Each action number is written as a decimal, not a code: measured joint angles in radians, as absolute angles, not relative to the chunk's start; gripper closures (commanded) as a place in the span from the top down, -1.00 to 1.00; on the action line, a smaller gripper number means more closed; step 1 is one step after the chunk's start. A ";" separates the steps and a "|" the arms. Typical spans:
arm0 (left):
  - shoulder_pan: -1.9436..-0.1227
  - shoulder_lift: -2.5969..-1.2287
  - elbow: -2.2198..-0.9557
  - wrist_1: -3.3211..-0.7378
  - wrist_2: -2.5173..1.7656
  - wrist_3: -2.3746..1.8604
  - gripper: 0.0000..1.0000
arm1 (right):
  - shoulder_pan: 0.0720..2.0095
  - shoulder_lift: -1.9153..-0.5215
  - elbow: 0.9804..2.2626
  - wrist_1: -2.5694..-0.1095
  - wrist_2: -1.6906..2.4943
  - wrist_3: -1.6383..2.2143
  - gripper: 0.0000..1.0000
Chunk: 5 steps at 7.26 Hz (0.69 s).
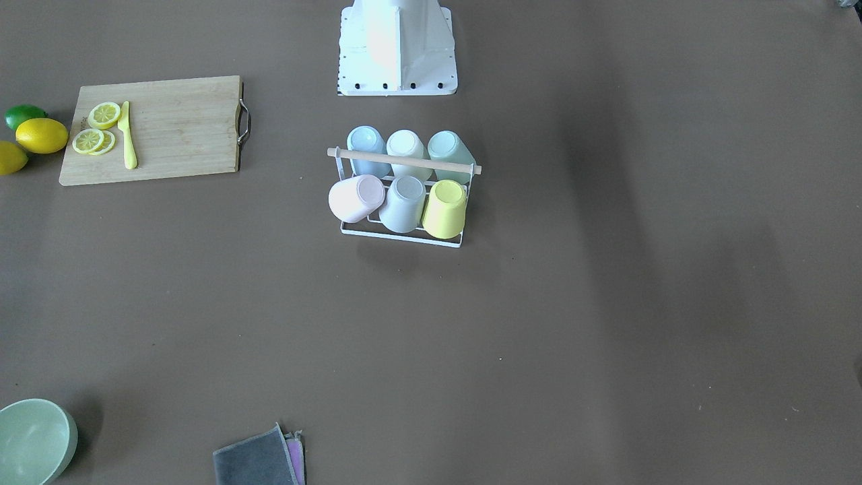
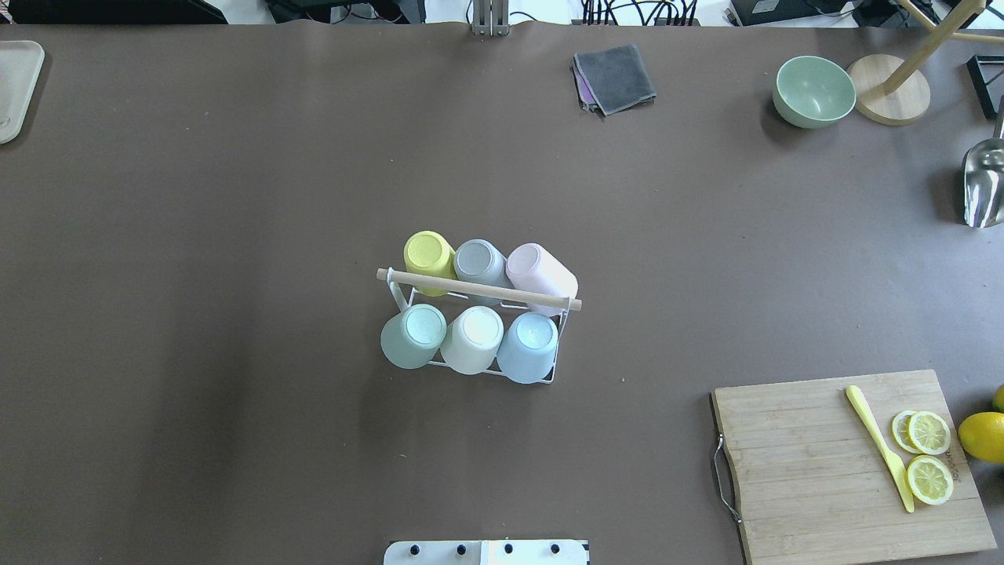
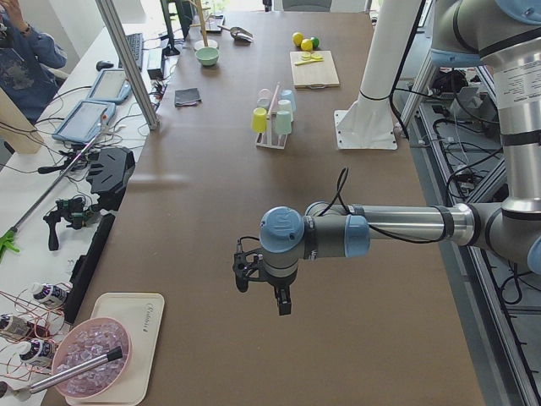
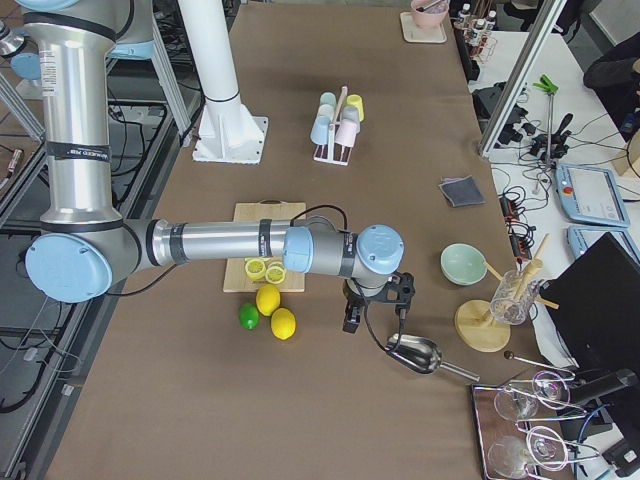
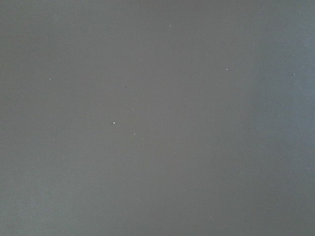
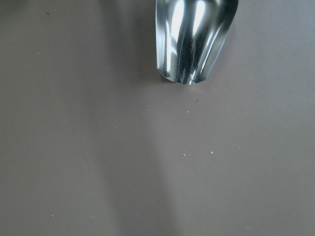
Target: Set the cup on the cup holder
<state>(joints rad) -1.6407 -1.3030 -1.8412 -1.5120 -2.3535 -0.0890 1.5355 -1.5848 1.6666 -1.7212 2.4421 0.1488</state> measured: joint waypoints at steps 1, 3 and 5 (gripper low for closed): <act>-1.640 -1.304 -1.834 -1.512 -2.352 -0.089 0.96 | 1.536 -1.585 1.669 -1.721 2.442 0.149 1.00; -1.638 -1.305 -1.828 -1.512 -2.351 -0.089 0.96 | 1.536 -1.587 1.673 -1.721 2.442 0.149 1.00; -1.639 -1.305 -1.828 -1.512 -2.351 -0.089 0.96 | 1.535 -1.587 1.674 -1.721 2.443 0.149 1.00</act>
<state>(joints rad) -1.6391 -1.3054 -1.8280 -1.5125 -2.3515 -0.0890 1.5355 -1.5868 1.6744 -1.7211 2.4431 0.1488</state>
